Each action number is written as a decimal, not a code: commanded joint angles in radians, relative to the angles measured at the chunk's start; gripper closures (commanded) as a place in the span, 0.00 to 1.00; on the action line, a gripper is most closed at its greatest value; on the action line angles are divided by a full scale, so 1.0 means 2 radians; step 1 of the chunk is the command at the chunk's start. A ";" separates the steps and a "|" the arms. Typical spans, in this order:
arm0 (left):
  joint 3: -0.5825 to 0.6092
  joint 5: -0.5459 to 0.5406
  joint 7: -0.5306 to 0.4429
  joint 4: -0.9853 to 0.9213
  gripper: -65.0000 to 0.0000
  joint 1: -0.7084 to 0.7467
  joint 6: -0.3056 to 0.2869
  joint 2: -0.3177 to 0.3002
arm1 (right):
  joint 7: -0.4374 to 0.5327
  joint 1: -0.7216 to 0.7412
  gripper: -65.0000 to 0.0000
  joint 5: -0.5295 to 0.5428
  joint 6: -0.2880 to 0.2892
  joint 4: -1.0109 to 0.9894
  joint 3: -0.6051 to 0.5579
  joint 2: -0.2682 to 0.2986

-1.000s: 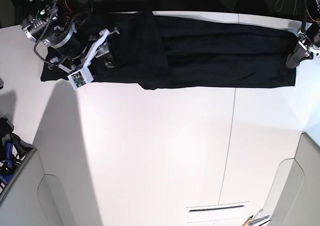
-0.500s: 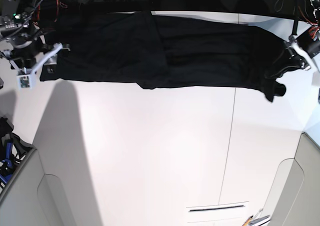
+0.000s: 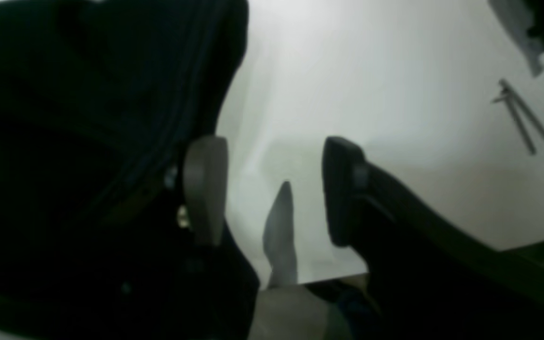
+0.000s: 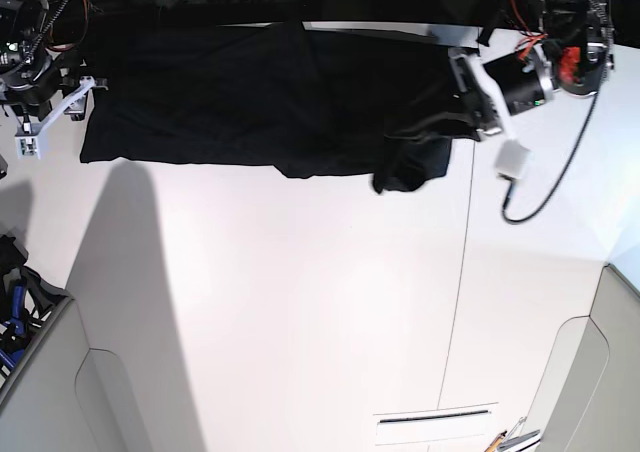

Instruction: Fold the T-shirt properly

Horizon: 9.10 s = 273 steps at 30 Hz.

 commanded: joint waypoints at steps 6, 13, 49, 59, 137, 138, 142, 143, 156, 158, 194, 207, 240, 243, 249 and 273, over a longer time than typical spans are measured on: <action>0.063 -0.014 -0.017 0.008 1.00 -0.018 -0.004 0.016 | 0.013 0.002 0.51 0.024 0.003 0.006 0.003 0.007; 0.101 0.031 -0.041 0.008 1.00 -0.026 -0.004 0.028 | 0.013 0.002 0.51 0.024 0.003 0.006 0.003 0.007; 0.105 0.019 -0.041 0.008 0.62 -0.026 -0.004 0.026 | 0.034 0.003 0.49 0.005 0.002 0.001 0.003 0.020; 0.105 0.021 -0.041 0.008 0.62 -0.028 -0.004 0.026 | 0.034 0.002 0.30 0.059 0.010 -0.084 0.003 0.043; 0.105 0.039 -0.039 0.008 0.62 -0.036 -0.004 0.024 | -0.080 0.017 0.31 0.394 0.108 -0.152 0.100 0.026; 0.105 0.039 -0.039 0.008 0.62 -0.036 -0.004 0.024 | -0.078 0.017 0.31 0.394 0.108 -0.156 0.098 0.026; 0.105 0.039 -0.039 0.008 0.62 -0.036 -0.004 0.024 | -0.076 0.017 0.31 0.394 0.107 -0.160 0.088 0.026; 0.105 0.039 -0.039 0.008 0.62 -0.036 -0.004 0.024 | -0.076 0.017 0.31 0.394 0.107 -0.160 0.086 0.026; 0.105 0.039 -0.039 0.008 0.62 -0.036 -0.004 0.024 | -0.076 0.017 0.31 0.406 0.107 -0.160 0.077 0.026; 0.105 0.039 -0.039 0.008 0.62 -0.036 -0.004 0.024 | -0.076 0.017 0.39 0.411 0.107 -0.160 0.077 0.026; -0.117 0.233 -0.072 -0.166 1.00 0.001 -0.004 -0.017 | -0.176 0.044 1.00 0.568 0.130 -0.049 0.077 0.013; -0.117 0.217 -0.076 -0.188 1.00 0.000 -0.004 -0.017 | -0.173 0.041 1.00 0.572 0.131 0.046 -0.070 -0.135; -0.117 0.207 -0.076 -0.188 1.00 0.000 -0.004 -0.017 | 0.111 0.105 1.00 0.165 0.129 -0.019 -0.459 -0.158; -0.117 0.207 -0.076 -0.188 1.00 0.000 -0.004 -0.017 | 0.115 0.105 1.00 0.145 0.125 -0.023 -0.459 -0.168; -0.117 0.207 -0.076 -0.188 1.00 0.000 -0.004 -0.017 | 0.115 0.105 1.00 0.149 0.125 -0.049 -0.459 -0.185; -0.117 0.207 -0.076 -0.188 1.00 0.000 -0.004 -0.017 | 0.102 0.124 0.55 0.299 0.126 -0.056 -0.487 -0.192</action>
